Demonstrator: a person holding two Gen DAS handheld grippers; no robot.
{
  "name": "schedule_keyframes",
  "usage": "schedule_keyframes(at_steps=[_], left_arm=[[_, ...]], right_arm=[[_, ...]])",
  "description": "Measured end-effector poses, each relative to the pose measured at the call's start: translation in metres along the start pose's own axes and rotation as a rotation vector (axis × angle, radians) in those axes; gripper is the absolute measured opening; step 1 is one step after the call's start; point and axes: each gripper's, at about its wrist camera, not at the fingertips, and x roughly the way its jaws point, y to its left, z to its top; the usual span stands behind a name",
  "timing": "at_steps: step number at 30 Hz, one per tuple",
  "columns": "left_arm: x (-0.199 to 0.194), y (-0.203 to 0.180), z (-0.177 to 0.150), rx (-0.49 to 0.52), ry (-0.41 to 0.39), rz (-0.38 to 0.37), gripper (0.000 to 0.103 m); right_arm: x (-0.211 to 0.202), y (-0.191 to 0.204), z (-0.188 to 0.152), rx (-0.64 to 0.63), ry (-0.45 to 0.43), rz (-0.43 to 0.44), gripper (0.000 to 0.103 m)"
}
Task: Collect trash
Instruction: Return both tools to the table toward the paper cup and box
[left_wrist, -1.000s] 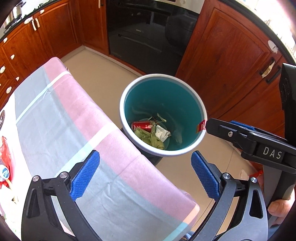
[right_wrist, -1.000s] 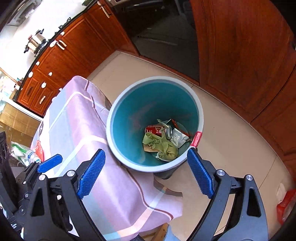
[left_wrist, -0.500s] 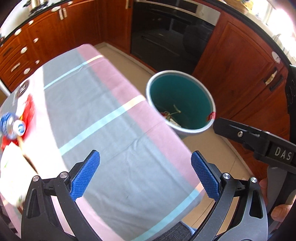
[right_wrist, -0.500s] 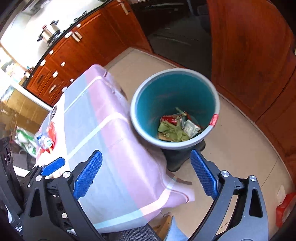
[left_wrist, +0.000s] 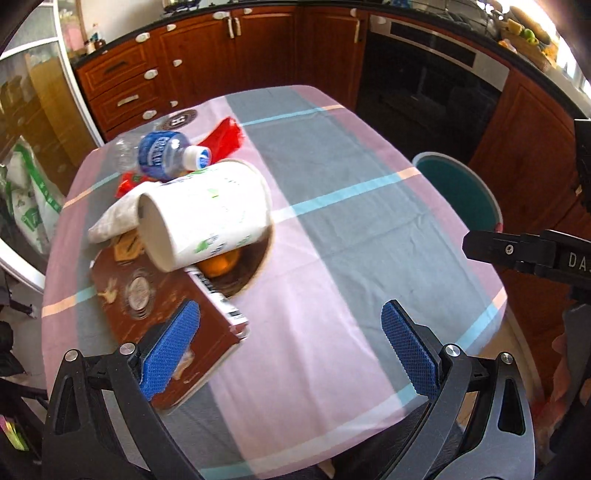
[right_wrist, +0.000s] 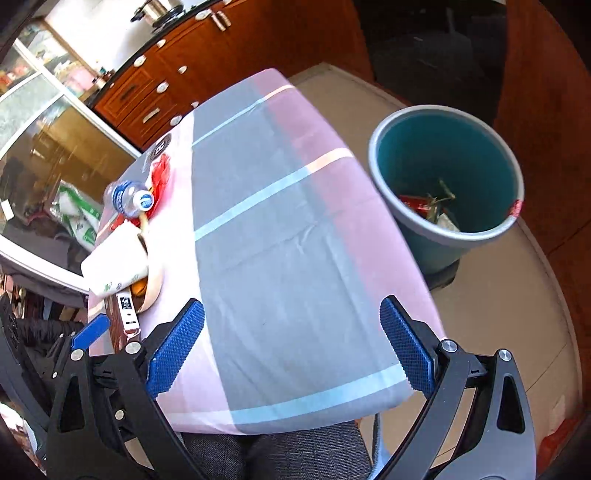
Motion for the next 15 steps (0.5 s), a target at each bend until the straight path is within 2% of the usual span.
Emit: schedule_keyframes(at_steps=[7,12,15], left_arm=[[0.009,0.054,-0.023,-0.075,0.017,0.014,0.099],[0.03,0.07,-0.028,-0.122,0.023,0.003,0.099],[0.034,0.069,-0.027,-0.099,-0.004,0.033,0.099]], right_arm=[[0.022,0.053,-0.01,-0.107,0.053,0.034,0.092],[0.036,0.078,-0.01,-0.157,0.081,0.045,0.092],[0.043,0.088,-0.009,-0.179,0.094,0.043,0.092]])
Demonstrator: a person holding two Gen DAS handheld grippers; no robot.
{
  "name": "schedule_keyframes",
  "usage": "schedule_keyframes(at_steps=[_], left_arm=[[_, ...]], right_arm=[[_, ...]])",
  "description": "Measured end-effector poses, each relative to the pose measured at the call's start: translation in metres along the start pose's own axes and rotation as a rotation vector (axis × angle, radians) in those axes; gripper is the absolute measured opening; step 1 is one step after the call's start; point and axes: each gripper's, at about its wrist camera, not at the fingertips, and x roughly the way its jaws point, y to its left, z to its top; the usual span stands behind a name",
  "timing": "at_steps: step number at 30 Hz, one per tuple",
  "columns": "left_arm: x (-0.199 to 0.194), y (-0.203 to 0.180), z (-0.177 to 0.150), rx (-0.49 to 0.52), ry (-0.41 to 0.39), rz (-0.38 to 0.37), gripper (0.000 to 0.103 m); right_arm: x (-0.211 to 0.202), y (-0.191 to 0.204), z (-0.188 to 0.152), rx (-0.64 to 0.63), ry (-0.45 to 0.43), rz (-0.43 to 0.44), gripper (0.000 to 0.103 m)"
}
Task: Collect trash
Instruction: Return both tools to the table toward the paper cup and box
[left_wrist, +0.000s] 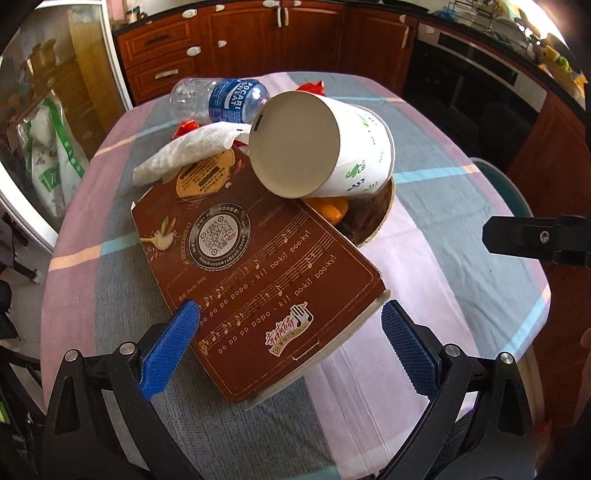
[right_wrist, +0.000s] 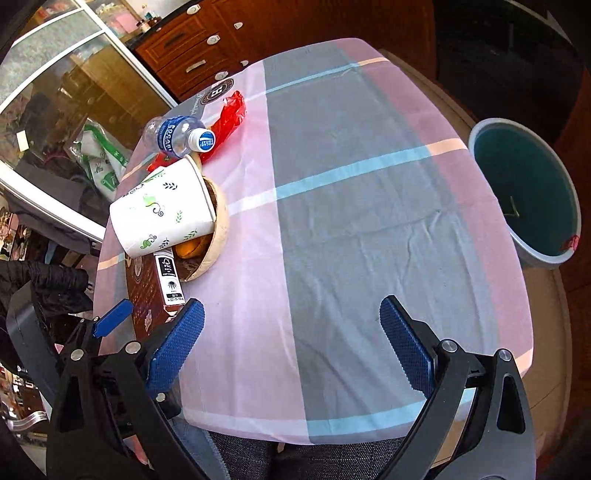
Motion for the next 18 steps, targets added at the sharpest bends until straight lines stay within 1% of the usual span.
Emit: schedule_keyframes(at_steps=[4,7,10,13,18], left_arm=[[0.004,0.0,-0.002,0.025,-0.027,0.037,0.099],[0.003,0.012,-0.007,0.007,-0.043,0.043,0.099],[0.001,0.027,-0.008,-0.014,-0.052,0.023,0.099],[0.0,0.038,-0.007,-0.033,-0.063,-0.023,0.099],[-0.001,0.05,-0.006,-0.044,-0.072,-0.072,0.099]], right_arm=[[0.005,0.01,0.011,-0.018,-0.001,-0.002,0.092],[0.005,0.027,0.019,-0.053,-0.007,0.015,0.092],[0.007,0.047,0.026,-0.104,-0.006,0.03,0.092],[0.013,0.068,0.032,-0.153,-0.001,0.038,0.092],[0.026,0.089,0.046,-0.217,-0.004,0.028,0.092]])
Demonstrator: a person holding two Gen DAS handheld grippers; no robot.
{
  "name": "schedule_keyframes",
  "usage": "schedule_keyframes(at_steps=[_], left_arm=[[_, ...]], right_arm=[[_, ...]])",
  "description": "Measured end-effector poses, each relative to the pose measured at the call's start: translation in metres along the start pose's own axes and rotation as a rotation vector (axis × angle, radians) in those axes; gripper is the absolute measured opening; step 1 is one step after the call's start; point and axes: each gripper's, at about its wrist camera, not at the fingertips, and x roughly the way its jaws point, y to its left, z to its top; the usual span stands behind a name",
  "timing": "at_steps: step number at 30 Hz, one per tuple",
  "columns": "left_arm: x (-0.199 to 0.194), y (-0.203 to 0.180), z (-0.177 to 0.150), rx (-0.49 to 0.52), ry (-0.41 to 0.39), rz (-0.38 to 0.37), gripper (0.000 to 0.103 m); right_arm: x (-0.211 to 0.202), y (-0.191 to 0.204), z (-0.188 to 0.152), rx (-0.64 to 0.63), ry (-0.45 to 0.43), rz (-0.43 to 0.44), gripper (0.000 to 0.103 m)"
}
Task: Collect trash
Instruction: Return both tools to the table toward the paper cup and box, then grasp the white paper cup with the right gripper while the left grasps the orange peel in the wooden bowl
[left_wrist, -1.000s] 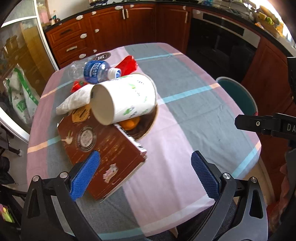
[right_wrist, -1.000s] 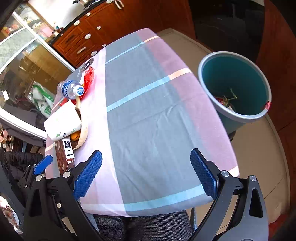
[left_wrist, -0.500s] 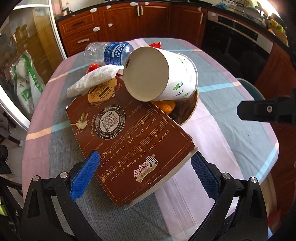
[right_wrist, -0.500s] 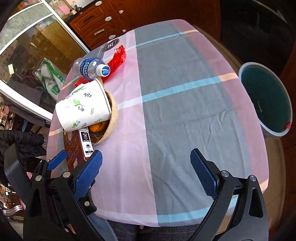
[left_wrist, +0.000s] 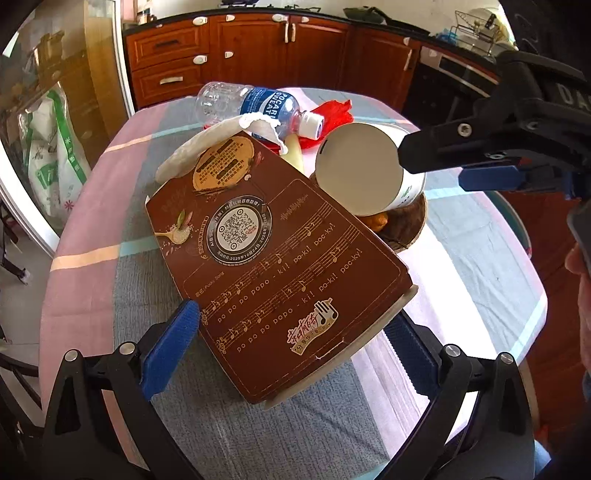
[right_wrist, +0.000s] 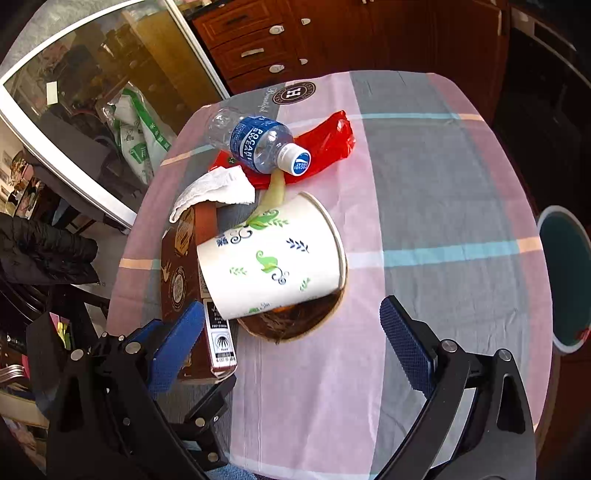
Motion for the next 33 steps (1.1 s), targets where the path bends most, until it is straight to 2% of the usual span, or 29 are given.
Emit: schedule_keyframes(at_steps=[4,7,9,10,12,13,21,26,29,33], left_arm=[[0.001,0.011,-0.001,-0.03,0.009,-0.038,0.099],[0.006,0.026,-0.002,-0.095,0.031,-0.087,0.099],[0.011,0.037,-0.004,-0.154,0.051,-0.121,0.099],[0.01,0.042,-0.005,-0.175,0.034,-0.143,0.099],[0.009,0.049,-0.006,-0.206,0.016,-0.163,0.099],[0.01,0.051,-0.005,-0.213,0.019,-0.171,0.099],[0.014,0.039,0.003,-0.14,0.047,-0.136,0.099],[0.01,0.047,0.001,-0.171,0.049,-0.174,0.099],[0.01,0.051,0.002,-0.177,0.068,-0.165,0.099],[-0.003,0.051,0.008,-0.192,0.027,-0.191,0.099]], right_arm=[[0.014,-0.002,0.014,0.005,0.012,0.01,0.095],[0.023,-0.001,0.019,0.001,0.011,0.005,0.095],[0.022,0.003,0.019,-0.029,-0.023,-0.008,0.095],[0.02,0.006,0.018,-0.055,-0.047,-0.01,0.094],[0.013,0.014,0.016,-0.115,-0.089,-0.029,0.078],[0.012,0.018,0.016,-0.134,-0.089,-0.039,0.078],[-0.008,0.021,0.009,-0.107,-0.118,-0.032,0.078],[-0.027,0.016,0.002,-0.094,-0.143,-0.033,0.078],[-0.032,0.01,-0.004,-0.086,-0.143,-0.059,0.078],[-0.036,-0.013,-0.012,-0.023,-0.142,-0.08,0.078]])
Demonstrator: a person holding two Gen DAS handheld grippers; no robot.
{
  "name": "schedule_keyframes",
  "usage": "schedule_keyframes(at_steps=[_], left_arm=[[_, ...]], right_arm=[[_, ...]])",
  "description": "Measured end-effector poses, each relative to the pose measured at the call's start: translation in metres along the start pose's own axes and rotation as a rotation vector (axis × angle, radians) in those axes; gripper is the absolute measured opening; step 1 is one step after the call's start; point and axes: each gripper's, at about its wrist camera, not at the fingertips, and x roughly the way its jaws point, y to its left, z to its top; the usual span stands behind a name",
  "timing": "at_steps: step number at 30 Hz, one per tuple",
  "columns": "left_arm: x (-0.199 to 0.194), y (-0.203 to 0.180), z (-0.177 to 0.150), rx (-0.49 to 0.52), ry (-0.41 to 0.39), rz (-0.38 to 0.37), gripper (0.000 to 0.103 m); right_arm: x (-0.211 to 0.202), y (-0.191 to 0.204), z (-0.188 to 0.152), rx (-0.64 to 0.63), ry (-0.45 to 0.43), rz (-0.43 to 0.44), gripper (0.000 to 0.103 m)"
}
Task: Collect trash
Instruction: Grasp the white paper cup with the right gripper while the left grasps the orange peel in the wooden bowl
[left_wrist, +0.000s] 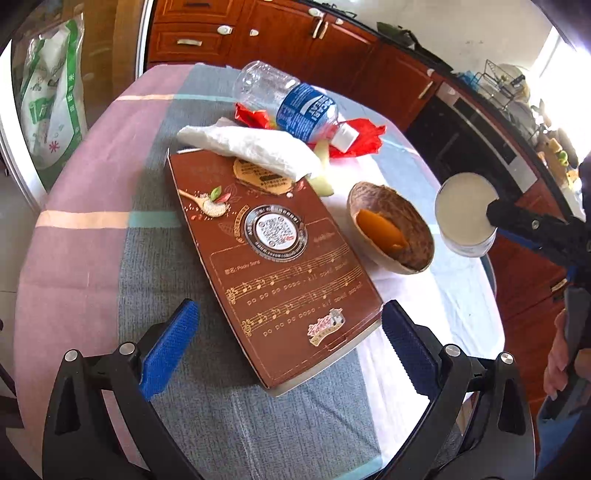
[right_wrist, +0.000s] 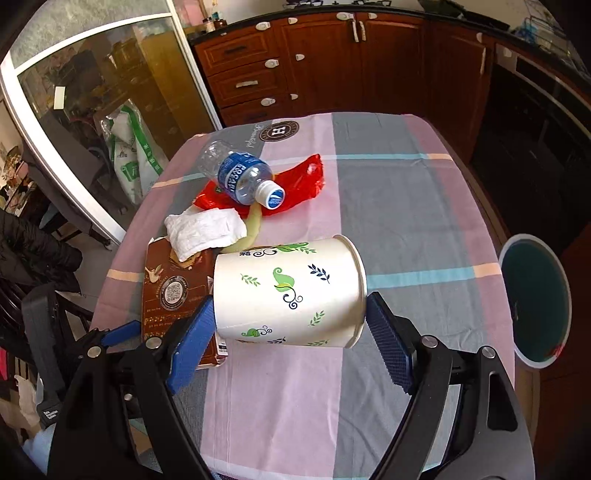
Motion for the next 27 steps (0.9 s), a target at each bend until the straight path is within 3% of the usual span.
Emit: schedule_keyframes(at_steps=[7,13,16,19,23,27], left_arm=[[-0.002,-0.053,0.028,0.234,-0.008,0.02,0.099],[0.018,-0.099,0.06,0.35,0.088,-0.038,0.057],[0.037,-0.116,0.065,0.361,0.16,-0.062,0.044],[0.06,-0.121,0.067,0.345,0.218,-0.025,0.035],[0.069,-0.111,0.066,0.312,0.233,0.05,0.035],[0.064,-0.101,0.063,0.268,0.231,0.08,0.039]], right_arm=[[-0.008,-0.031,-0.002,0.083,-0.012,-0.014,0.078],[-0.013,-0.05,-0.002,0.13,-0.03,-0.003,0.078],[-0.013,-0.061,-0.001,0.159,-0.04,0.015,0.078],[-0.012,-0.072,-0.002,0.187,-0.043,0.039,0.078],[-0.011,-0.083,-0.005,0.204,-0.046,0.06,0.078],[-0.01,-0.093,-0.007,0.215,-0.049,0.081,0.078]])
